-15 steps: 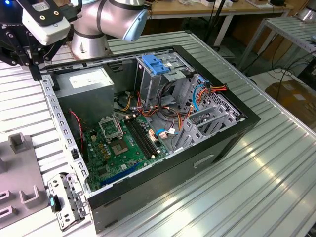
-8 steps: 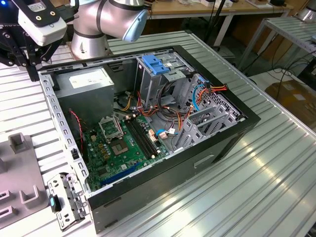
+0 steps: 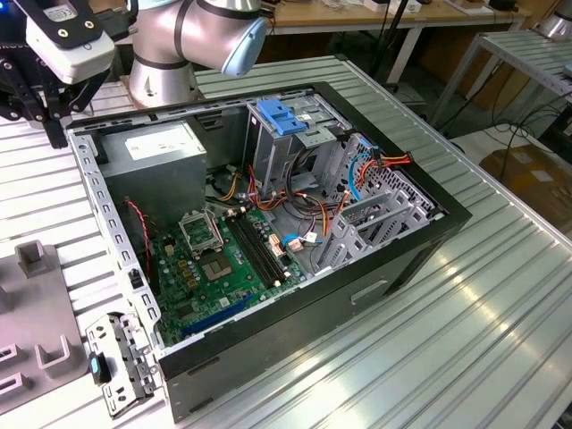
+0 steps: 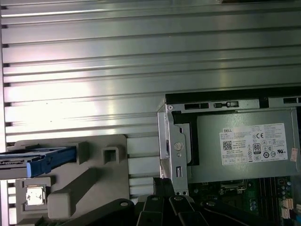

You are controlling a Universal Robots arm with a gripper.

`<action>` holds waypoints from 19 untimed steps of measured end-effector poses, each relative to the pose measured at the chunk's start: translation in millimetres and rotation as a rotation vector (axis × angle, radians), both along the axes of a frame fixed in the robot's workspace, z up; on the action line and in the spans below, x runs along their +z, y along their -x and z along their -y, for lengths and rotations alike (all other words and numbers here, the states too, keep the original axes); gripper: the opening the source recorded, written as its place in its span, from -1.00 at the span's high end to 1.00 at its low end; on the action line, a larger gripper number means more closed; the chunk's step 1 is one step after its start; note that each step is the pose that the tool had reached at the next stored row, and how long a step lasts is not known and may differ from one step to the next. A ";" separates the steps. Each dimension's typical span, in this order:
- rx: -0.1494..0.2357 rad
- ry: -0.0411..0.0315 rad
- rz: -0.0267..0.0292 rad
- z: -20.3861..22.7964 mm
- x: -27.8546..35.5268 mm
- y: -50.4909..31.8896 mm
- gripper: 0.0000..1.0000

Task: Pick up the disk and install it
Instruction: 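Reach for the disk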

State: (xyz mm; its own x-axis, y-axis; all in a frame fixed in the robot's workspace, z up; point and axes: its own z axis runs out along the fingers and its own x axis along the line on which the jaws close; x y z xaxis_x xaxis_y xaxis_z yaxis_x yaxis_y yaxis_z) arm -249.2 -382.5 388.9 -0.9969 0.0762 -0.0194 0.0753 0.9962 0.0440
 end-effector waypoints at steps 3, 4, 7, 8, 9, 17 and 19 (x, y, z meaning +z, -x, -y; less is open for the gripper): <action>0.000 0.0000 0.0000 0.0 0.0 2.3 0.79; 0.000 0.0000 0.0000 -0.1 0.0 3.5 0.79; 0.000 -0.0001 0.0000 -0.2 0.0 7.1 0.79; 0.000 0.0000 0.0000 -0.2 0.0 7.8 0.79; 0.000 0.0000 0.0000 -0.3 0.0 8.8 0.79; 0.000 -0.0001 0.0001 -0.4 0.0 16.1 0.79; 0.000 0.0000 0.0000 -0.4 0.0 18.9 0.79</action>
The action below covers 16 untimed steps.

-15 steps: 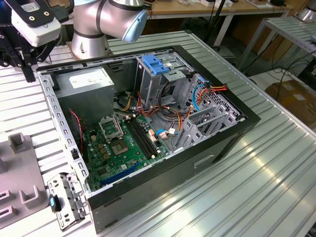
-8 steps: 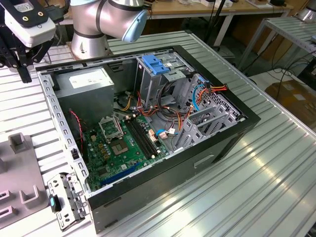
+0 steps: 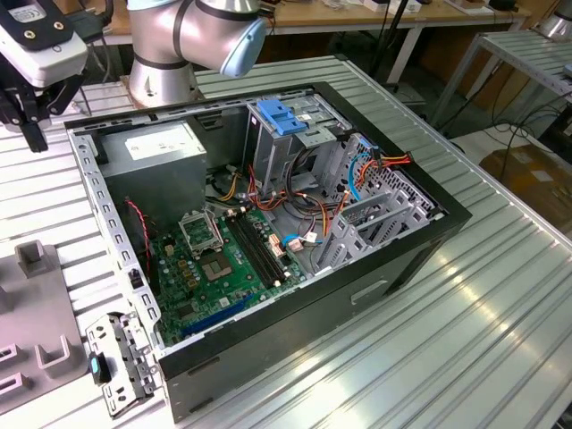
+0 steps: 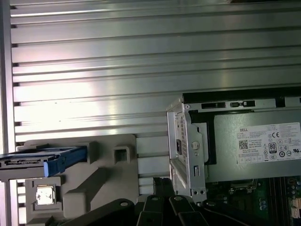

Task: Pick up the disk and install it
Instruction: 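Reach for the disk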

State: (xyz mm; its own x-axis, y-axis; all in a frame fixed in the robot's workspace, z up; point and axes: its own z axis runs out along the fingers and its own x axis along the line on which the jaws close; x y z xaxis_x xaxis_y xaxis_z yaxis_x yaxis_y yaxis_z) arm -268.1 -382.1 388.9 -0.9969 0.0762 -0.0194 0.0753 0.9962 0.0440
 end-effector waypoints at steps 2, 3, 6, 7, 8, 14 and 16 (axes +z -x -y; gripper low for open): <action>0.000 0.0000 0.0000 0.0 0.0 2.3 0.79; 0.000 -0.0001 0.0001 0.0 0.0 3.1 0.79; 0.000 0.0000 0.0000 0.0 0.0 5.2 0.79; 0.000 0.0000 0.0001 0.0 0.0 6.1 0.79; 0.000 0.0000 0.0000 -0.1 0.0 7.0 0.79; 0.000 0.0000 0.0000 -0.1 0.0 13.4 0.79; 0.000 0.0000 0.0001 -0.1 0.0 14.8 0.79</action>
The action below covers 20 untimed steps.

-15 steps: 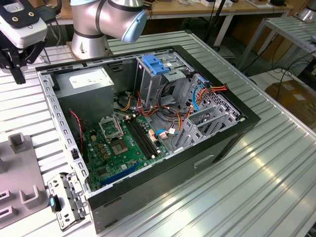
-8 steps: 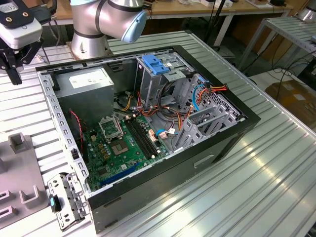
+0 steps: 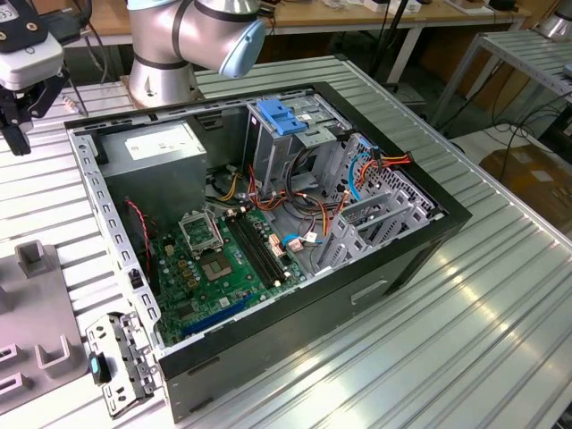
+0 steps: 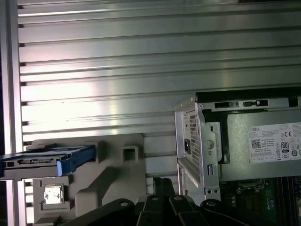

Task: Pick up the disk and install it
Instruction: 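Reach for the disk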

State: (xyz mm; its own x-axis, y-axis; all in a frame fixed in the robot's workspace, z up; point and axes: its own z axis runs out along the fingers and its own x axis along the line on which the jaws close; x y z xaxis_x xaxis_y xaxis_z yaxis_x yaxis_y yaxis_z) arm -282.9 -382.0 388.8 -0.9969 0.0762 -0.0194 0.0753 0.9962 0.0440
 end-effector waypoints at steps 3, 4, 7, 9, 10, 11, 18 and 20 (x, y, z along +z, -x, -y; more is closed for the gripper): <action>0.000 0.0000 0.0000 0.0 0.0 2.7 0.79; 0.000 0.0000 0.0000 0.0 0.0 3.4 0.79; 0.000 0.0000 -0.0001 -0.1 0.0 5.7 0.79; 0.000 0.0000 -0.0001 -0.1 0.0 8.6 0.79; 0.000 0.0000 -0.0001 -0.1 0.0 9.5 0.79; 0.000 0.0000 -0.0001 -0.1 0.0 10.2 0.79; 0.000 0.0000 0.0000 -0.2 0.0 18.2 0.79; 0.000 0.0000 0.0000 -0.3 0.0 19.7 0.79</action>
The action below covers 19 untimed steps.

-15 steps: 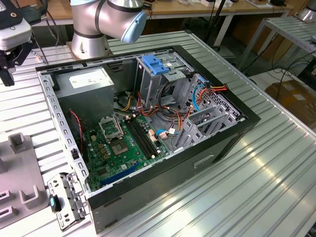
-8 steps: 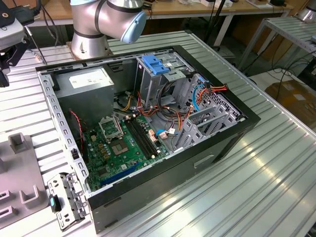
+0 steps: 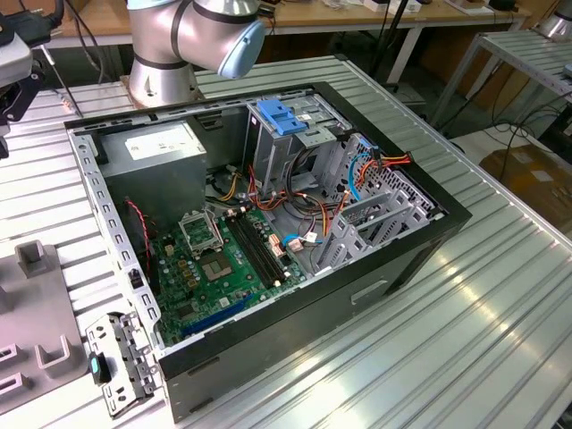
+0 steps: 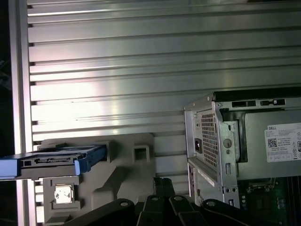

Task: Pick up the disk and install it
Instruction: 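Reach for the disk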

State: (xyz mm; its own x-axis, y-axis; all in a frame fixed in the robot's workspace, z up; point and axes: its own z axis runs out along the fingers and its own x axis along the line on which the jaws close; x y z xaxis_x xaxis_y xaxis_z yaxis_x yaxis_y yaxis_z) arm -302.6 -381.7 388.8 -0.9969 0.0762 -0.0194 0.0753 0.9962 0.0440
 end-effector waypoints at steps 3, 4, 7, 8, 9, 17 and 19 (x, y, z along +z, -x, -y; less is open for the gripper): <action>0.000 0.0000 0.0000 0.0 0.0 2.8 0.79; 0.000 0.0000 0.0000 -0.1 0.0 4.2 0.79; 0.000 0.0000 0.0000 -0.1 0.0 7.6 0.79; 0.000 0.0000 0.0000 -0.1 0.0 8.7 0.79; 0.000 0.0000 -0.0001 -0.2 0.0 9.6 0.79; 0.000 0.0001 -0.0001 -0.3 0.1 17.3 0.79; 0.000 0.0000 -0.0001 -0.3 0.0 19.2 0.79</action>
State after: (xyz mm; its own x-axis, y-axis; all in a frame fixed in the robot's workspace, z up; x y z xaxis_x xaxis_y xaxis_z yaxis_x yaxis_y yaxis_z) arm -321.7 -381.4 388.9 -0.9969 0.0762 -0.0193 0.0753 0.9962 0.0440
